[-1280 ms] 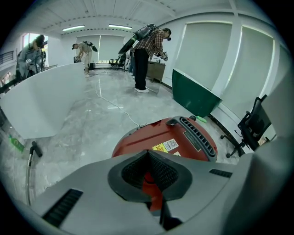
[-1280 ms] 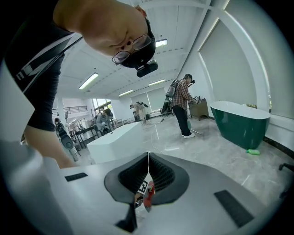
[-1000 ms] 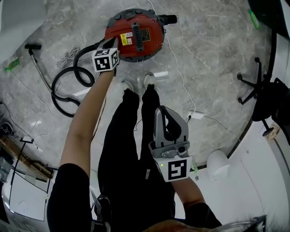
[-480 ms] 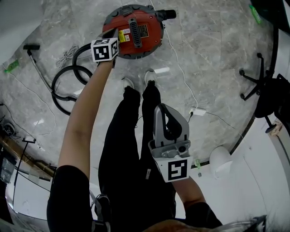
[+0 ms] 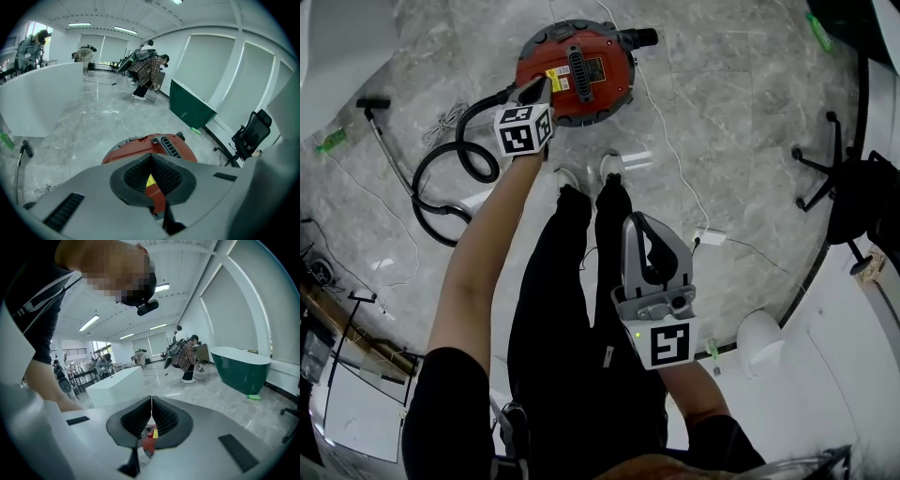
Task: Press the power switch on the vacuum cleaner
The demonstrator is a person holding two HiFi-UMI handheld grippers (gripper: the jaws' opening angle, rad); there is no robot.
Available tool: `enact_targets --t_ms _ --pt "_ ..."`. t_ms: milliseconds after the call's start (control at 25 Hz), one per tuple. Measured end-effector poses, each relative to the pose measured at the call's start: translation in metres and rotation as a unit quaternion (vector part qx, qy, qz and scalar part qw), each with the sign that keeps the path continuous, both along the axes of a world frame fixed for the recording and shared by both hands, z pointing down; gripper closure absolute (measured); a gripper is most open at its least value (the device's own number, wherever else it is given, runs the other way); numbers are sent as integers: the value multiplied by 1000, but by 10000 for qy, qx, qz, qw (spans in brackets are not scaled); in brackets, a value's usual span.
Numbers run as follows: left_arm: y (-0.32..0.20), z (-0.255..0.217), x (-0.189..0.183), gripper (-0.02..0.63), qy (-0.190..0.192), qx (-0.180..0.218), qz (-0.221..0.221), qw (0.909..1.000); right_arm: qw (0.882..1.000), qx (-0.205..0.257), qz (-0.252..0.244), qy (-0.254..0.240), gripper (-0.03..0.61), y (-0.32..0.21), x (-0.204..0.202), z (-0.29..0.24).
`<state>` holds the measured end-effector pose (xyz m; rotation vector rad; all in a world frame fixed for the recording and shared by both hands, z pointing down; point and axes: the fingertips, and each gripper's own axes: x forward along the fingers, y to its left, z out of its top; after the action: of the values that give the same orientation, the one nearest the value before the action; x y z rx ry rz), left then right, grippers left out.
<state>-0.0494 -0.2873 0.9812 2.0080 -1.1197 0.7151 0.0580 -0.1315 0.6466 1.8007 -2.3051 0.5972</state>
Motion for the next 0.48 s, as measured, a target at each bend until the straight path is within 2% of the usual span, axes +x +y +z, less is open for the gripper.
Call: enact_targets --t_ms 280,480 --pt "17 -78 9 595 336 505 -86 9981 9991 174 -378 -24 558 10 -16 -33" --pt "51 -149 19 595 780 785 -257 9935 9985 257 -476 92 558 15 -11 -52"
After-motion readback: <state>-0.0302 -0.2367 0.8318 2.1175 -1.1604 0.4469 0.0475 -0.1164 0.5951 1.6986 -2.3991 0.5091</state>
